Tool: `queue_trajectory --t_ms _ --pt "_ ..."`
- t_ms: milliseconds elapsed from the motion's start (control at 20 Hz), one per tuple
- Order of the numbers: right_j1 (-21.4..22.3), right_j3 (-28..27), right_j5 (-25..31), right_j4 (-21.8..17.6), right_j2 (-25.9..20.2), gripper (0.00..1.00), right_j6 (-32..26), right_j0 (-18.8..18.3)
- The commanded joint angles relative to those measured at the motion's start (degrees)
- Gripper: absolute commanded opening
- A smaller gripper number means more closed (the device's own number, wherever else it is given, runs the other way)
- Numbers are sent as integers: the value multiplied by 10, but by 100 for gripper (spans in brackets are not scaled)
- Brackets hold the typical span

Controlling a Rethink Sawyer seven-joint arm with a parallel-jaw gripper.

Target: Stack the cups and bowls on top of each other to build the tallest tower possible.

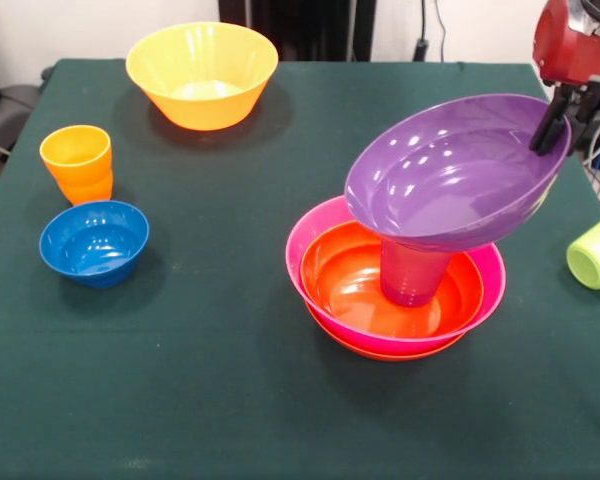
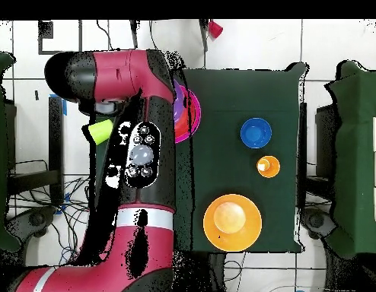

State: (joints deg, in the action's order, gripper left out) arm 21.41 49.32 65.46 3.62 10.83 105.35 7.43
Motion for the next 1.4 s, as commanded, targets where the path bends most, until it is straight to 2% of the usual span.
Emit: queue_trajectory --t_ms 50,250,550,750,1000,1400 --pt "-5 27 -6 -28 -75 0 -89 -19" --pt "-5 25 -7 -33 -76 0 -82 -21" --pt "3 46 -13 -16 -98 0 -86 -39" --pt "1 27 11 -50 -66 0 -72 -27" --pt "-23 -35 75 -111 1 0 -52 6" --pt "-31 -54 109 -145 24 0 -53 20"
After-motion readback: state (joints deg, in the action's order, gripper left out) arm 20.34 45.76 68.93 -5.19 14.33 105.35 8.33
